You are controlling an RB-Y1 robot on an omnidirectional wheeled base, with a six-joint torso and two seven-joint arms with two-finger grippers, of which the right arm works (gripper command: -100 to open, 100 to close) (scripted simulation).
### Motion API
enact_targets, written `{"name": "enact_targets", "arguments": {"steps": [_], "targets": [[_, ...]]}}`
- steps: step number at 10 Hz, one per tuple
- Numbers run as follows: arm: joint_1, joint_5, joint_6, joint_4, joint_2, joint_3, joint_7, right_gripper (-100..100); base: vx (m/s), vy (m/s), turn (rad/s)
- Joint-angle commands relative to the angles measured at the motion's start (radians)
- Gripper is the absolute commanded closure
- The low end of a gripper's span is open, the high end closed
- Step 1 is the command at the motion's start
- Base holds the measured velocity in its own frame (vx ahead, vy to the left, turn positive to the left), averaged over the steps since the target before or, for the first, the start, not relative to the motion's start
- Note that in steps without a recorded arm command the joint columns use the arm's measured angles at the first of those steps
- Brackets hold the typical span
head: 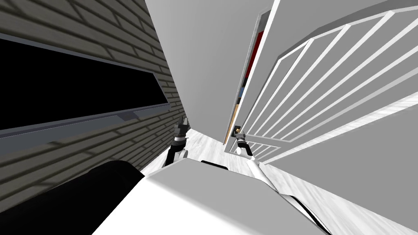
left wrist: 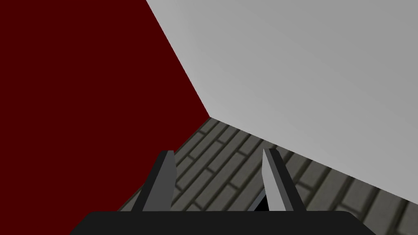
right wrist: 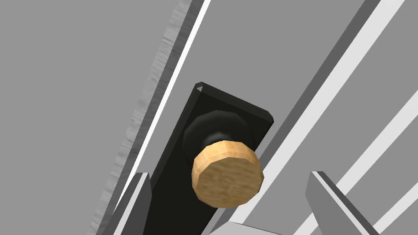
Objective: Pull the door open
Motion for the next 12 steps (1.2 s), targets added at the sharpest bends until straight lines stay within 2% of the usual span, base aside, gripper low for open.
{"name": "enact_targets", "arguments": {"steps": [1, 5, 10, 11, 12], "targets": [[0.005, -0.031, 0.012, -0.016, 0.009, 0.006, -0.045, -100, -0.082, -0.052, 0.046], [0.013, -0.101, 0.038, -0.049, 0.032, 0.019, -0.141, -100, -0.094, -0.057, 0.042], [0.021, -0.170, 0.064, -0.081, 0.054, 0.032, -0.235, -100, -0.097, -0.043, 0.032], [0.022, -0.162, 0.060, -0.079, 0.051, 0.031, -0.224, -100, -0.040, -0.017, 0.005], [0.030, -0.173, 0.053, -0.070, 0.016, 0.021, -0.255, -100, 0.093, 0.018, 0.168]]}}
